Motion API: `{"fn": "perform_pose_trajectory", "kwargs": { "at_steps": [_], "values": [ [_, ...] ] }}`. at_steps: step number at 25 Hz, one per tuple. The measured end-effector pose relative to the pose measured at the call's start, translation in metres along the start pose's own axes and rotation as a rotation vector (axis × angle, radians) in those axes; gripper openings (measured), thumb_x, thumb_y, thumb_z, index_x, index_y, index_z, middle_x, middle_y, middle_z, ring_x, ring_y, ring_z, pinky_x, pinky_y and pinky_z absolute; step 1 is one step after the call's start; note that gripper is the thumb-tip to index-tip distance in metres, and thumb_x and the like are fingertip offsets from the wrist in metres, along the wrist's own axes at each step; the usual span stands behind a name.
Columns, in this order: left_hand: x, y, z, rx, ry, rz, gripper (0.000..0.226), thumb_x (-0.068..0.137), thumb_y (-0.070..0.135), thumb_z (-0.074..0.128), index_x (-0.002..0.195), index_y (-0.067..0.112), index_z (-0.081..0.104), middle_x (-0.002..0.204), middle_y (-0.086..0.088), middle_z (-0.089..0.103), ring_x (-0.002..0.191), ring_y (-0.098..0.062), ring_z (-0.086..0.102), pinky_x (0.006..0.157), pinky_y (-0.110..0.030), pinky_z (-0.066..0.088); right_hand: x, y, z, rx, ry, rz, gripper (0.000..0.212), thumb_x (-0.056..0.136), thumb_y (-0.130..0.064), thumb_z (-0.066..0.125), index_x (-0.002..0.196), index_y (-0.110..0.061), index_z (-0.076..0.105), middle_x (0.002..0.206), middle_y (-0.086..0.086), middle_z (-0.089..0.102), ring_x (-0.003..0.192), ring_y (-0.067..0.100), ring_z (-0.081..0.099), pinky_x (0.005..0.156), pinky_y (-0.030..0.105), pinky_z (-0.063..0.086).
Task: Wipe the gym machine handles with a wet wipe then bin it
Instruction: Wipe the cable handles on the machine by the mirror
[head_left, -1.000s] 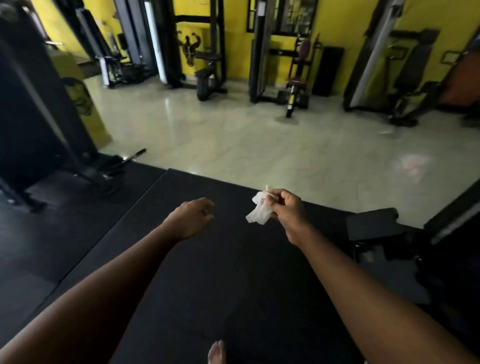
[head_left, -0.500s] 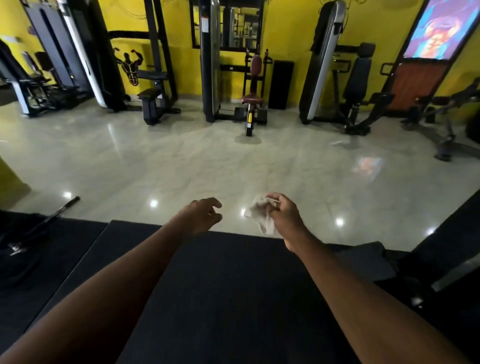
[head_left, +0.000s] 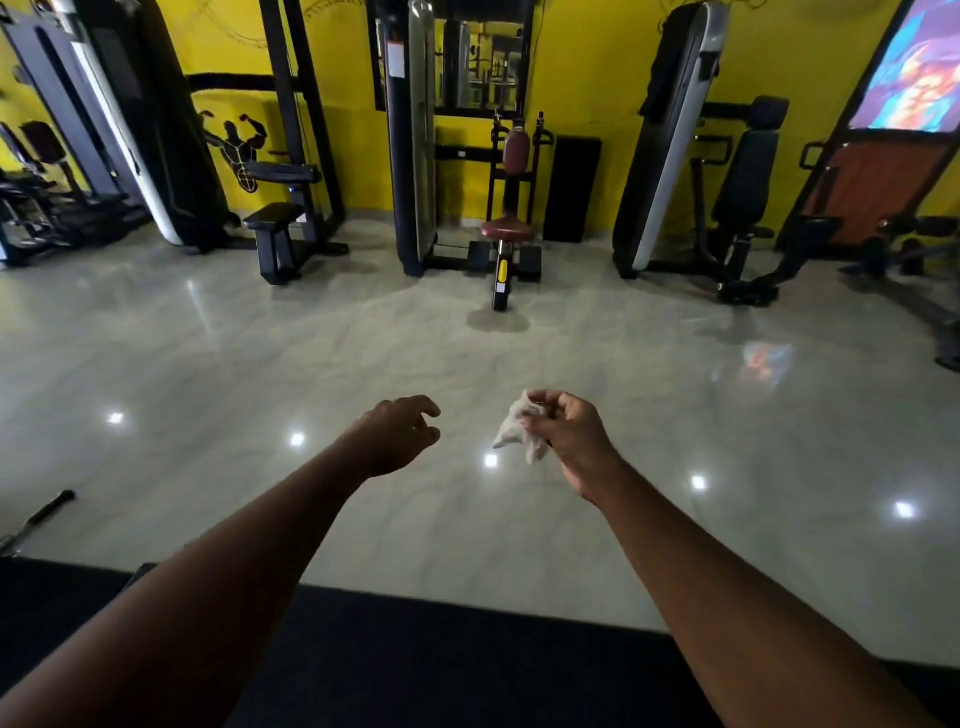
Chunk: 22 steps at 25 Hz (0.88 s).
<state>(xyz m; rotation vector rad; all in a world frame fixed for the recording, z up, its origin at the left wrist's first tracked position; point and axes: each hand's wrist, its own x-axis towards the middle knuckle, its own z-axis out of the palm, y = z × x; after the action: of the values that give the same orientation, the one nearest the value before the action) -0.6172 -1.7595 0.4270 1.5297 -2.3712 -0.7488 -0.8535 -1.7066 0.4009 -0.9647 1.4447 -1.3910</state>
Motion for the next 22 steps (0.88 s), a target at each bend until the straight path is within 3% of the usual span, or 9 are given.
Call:
{"fn": "perform_pose_trajectory", "kwargs": {
  "at_steps": [4,8,11,13,16,18,22],
  "values": [
    [0.151,-0.025,-0.026,0.012,0.008,0.002,0.032,0.095,0.036,0.058,0.126,0.027,0.057,0.109,0.007,0.066,0.097,-0.011,0.052,0.084,-0.028,0.040,0.158,-0.007,0.014,-0.127,-0.011,-0.055,0.020,0.090,0.007,0.060,0.108,0.001,0.064,0.091,0.011,0.067,0.075,0.017,0.060,0.060,0.027,0.049],
    [0.305,-0.052,-0.051,-0.008,0.015,0.034,0.031,0.095,0.035,0.059,0.125,0.026,0.058,0.104,0.009,0.065,0.096,-0.012,0.056,0.080,-0.026,0.039,0.319,-0.008,0.022,-0.123,0.055,-0.089,0.018,0.094,-0.005,0.056,0.094,-0.021,0.065,0.093,0.000,0.069,0.085,0.016,0.061,0.072,0.032,0.049],
    [0.437,-0.057,-0.077,0.015,-0.047,0.050,0.031,0.094,0.034,0.060,0.124,0.025,0.059,0.105,0.007,0.067,0.099,-0.014,0.059,0.079,-0.026,0.040,0.442,-0.023,0.016,-0.119,0.165,-0.051,0.012,0.096,-0.015,0.053,0.098,-0.025,0.060,0.101,0.003,0.065,0.082,0.016,0.059,0.063,0.034,0.051],
    [0.516,-0.049,-0.098,-0.001,-0.046,0.066,0.031,0.095,0.033,0.060,0.124,0.023,0.059,0.107,0.003,0.067,0.098,-0.015,0.060,0.079,-0.027,0.043,0.513,-0.039,0.008,-0.086,0.178,-0.063,0.012,0.095,-0.014,0.056,0.101,-0.023,0.061,0.100,0.006,0.065,0.080,0.017,0.061,0.062,0.032,0.053],
    [0.640,-0.035,-0.115,0.016,-0.042,0.071,0.031,0.095,0.031,0.060,0.125,0.023,0.059,0.111,0.000,0.067,0.098,-0.016,0.059,0.079,-0.028,0.044,0.625,-0.050,-0.013,-0.031,0.179,-0.057,0.025,0.087,-0.003,0.066,0.109,-0.014,0.062,0.102,0.013,0.068,0.086,0.025,0.067,0.072,0.041,0.059],
    [0.726,-0.029,-0.114,0.023,-0.036,0.094,0.032,0.095,0.031,0.060,0.126,0.023,0.059,0.110,0.000,0.067,0.097,-0.015,0.059,0.079,-0.028,0.044,0.705,-0.051,-0.031,-0.012,0.184,-0.068,0.030,0.079,0.005,0.070,0.103,-0.013,0.064,0.097,0.014,0.070,0.083,0.026,0.066,0.077,0.044,0.057],
    [0.887,-0.014,-0.103,0.024,-0.021,0.130,0.031,0.095,0.031,0.061,0.125,0.023,0.059,0.110,0.001,0.068,0.092,-0.011,0.058,0.073,-0.025,0.041,0.864,-0.059,-0.070,-0.028,0.185,-0.141,0.007,0.085,-0.004,0.069,0.091,-0.005,0.067,0.074,0.012,0.066,0.065,0.024,0.060,0.067,0.037,0.050]
  ]
}}
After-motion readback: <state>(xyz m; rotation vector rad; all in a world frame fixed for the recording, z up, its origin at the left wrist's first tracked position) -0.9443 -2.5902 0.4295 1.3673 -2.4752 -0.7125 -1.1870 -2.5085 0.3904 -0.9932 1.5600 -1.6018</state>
